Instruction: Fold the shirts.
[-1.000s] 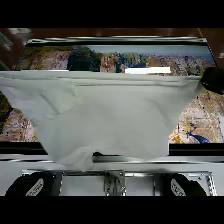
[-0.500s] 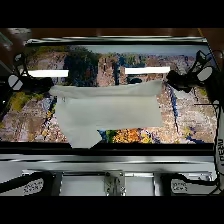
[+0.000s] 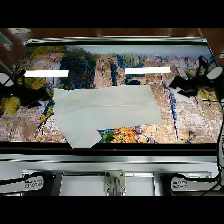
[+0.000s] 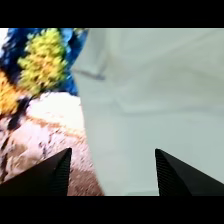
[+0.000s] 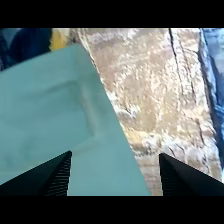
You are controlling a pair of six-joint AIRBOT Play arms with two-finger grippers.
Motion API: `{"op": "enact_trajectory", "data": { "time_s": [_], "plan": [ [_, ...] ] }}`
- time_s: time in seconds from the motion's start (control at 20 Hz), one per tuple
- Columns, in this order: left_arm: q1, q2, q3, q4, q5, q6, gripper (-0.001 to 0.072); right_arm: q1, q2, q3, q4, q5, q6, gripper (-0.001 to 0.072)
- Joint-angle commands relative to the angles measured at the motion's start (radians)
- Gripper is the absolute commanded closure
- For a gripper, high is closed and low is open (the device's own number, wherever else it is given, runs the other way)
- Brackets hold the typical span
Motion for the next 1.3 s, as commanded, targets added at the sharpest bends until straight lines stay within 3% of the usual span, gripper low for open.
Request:
{"op": "enact_trajectory", "data": {
  "time_s": [0.0,0.25,0.45,0.6,0.8,0.85,1.1,1.25],
  "plan": [
    [0.138,0.074,-0.153,-0.068,-0.192,0.147,0.0136,-0.128,0.013,-0.053,0.065,0.318,-0.196,0.0058],
    [0.196,0.137,-0.52,-0.339,0.018,0.267,0.0137,-0.171,0.013,-0.177,0.168,0.235,-0.193,0.0058],
    [0.142,0.094,-0.612,-0.407,0.131,0.283,0.0138,-0.158,0.01,-0.177,0.236,0.072,-0.172,0.0058],
    [0.084,0.05,-0.612,-0.43,0.187,0.283,0.0146,-0.158,-0.013,-0.177,0.253,0.033,-0.165,0.0058],
    [0.019,0.025,-0.61,-0.461,0.286,0.229,0.0602,-0.158,-0.08,-0.177,0.239,0.087,-0.165,0.0057],
    [0.012,0.025,-0.607,-0.462,0.285,0.234,0.0666,-0.158,-0.106,-0.177,0.239,0.115,-0.165,0.0057],
    [0.011,0.063,-0.607,-0.461,0.281,0.245,0.0667,-0.157,-0.237,-0.177,0.296,0.184,-0.151,0.0057],
    [0.01,0.101,-0.607,-0.461,0.248,0.245,0.0667,-0.157,-0.264,-0.177,0.257,0.216,-0.166,0.0057]
  ]
}}
